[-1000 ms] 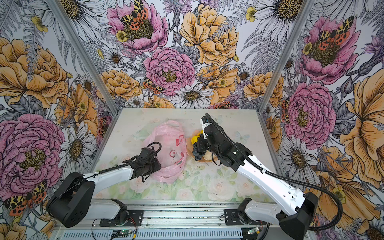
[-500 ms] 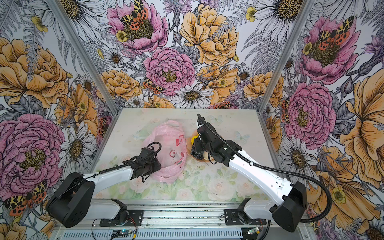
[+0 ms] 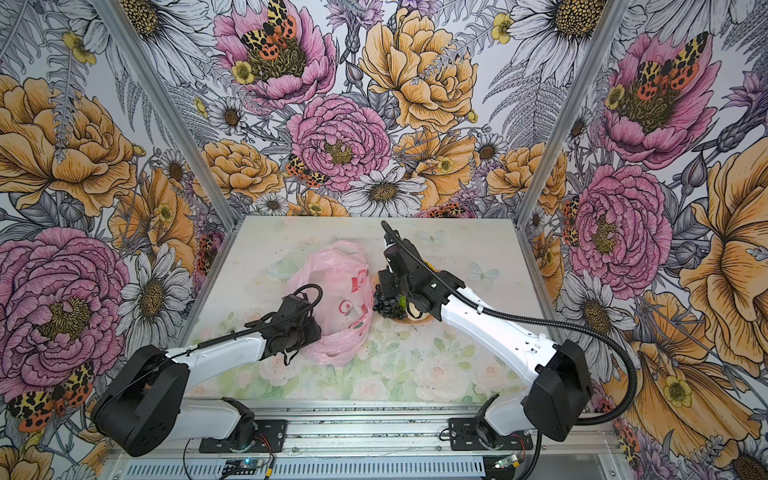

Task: Take the fake fruits out of the plastic bag
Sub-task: 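Lower the grapes into the bowl and open the right gripper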

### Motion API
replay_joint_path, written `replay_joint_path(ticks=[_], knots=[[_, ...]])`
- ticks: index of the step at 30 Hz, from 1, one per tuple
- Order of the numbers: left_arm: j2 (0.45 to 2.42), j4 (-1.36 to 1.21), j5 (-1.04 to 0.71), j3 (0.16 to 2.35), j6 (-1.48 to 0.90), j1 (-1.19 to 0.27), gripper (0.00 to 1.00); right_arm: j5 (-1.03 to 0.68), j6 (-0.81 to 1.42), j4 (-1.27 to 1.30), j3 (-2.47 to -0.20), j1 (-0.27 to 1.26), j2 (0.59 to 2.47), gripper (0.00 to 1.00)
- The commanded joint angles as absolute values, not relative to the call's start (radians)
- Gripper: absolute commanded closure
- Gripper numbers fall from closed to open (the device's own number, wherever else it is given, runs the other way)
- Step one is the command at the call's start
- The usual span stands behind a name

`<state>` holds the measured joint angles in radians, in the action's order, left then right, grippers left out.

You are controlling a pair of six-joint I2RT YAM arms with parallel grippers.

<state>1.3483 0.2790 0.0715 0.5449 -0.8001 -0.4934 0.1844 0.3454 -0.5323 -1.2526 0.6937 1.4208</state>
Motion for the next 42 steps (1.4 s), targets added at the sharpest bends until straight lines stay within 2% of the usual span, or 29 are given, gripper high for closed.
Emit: replay_joint_path(ticks=[1, 42], knots=[[1.363, 0.363, 0.090, 0.502, -0.778, -0.474, 0.58, 0.170, 0.335, -0.479, -1.286, 0.677, 1.447, 1.00], [1.303, 0.377, 0.094, 0.476, -0.774, -0.457, 0.60, 0.052, 0.402, -0.392, -1.381, 0.592, 1.697, 1.00]])
